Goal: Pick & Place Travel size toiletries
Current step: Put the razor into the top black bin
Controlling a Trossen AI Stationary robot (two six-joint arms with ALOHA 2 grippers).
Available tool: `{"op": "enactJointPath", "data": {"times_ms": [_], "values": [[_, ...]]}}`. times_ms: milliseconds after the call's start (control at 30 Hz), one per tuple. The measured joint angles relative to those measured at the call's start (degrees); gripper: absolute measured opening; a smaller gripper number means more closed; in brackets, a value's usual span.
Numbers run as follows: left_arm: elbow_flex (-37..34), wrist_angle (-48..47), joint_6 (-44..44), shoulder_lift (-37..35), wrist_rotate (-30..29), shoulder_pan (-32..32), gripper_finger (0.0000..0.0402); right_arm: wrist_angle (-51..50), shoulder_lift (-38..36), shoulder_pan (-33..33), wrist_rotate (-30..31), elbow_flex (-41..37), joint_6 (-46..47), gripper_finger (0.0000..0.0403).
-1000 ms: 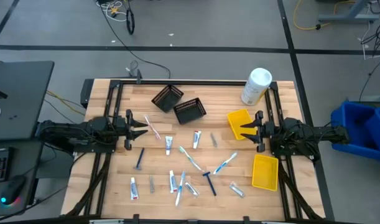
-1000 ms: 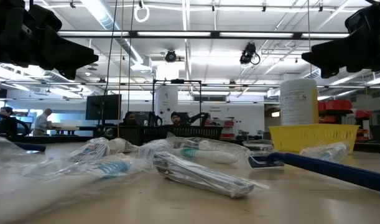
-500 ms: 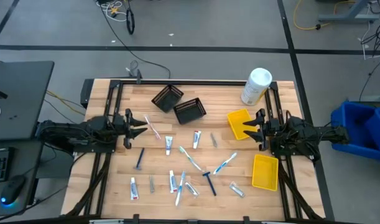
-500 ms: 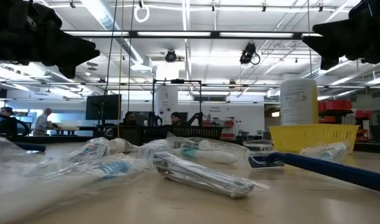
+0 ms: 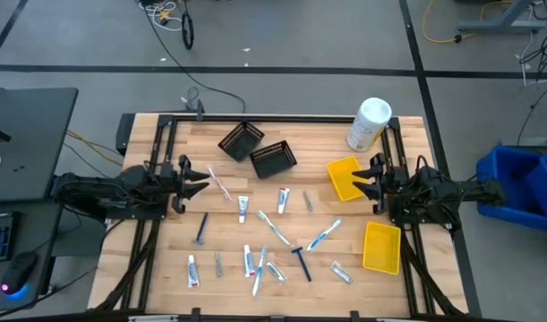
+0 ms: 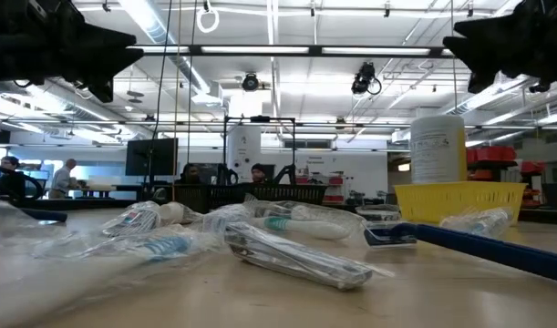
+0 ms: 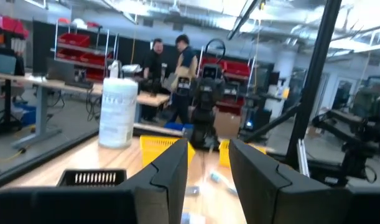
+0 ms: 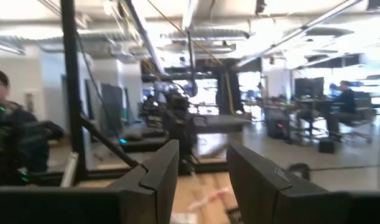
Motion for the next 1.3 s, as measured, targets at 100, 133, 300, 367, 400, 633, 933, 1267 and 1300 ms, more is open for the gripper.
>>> {"op": "enactJointPath", "data": {"times_ms": [100, 133, 300, 367, 400, 633, 933, 1267, 1300], "values": [[0.00, -0.16, -0.45, 0.02, -0.04, 0.00, 0.0137, 6.98, 5.88, 0.00, -2.53, 0.00, 0.49, 0.0145], [0.00, -0.01, -0.68, 0.20, -0.15, 0.00, 0.0142, 9.61, 8.21, 0.00, -2.78, 0.00, 0.47, 0.0146], [1.93, -1.26, -0.98, 4.45, -0.44, 0.00, 0.0175, 22.51, 21.91, 0.00, -2.83, 0.00, 0.47, 0.0146], [3.82, -0.80, -0.50, 7.47, -0.45, 0.00, 0.0185, 25.98, 27.78, 0.00, -2.81, 0.91, 0.49, 0.0146], [4.69, -1.16, -0.05, 9.12, -0.44, 0.00, 0.0190, 26.64, 30.52, 0.04, -2.84, 2.10, 0.49, 0.0147], [11.44, -6.14, 1.45, 23.49, -0.62, 0.00, 0.0201, 24.22, 47.85, 1.26, -6.23, 14.22, -2.18, 0.0172], [23.61, -23.07, 6.03, 39.66, -3.84, 0.00, 0.0201, 22.55, 60.99, 1.62, -7.11, 20.38, -1.54, 0.0221], [29.31, -27.45, 5.97, 50.76, -3.26, -0.29, 0.0197, 22.99, 63.41, 1.57, -7.00, 20.57, -5.78, 0.0242], [29.33, -27.13, 5.76, 51.37, -3.21, -0.48, 0.0197, 22.64, 63.41, 1.57, -7.01, 20.57, -5.73, 0.0241]]}}
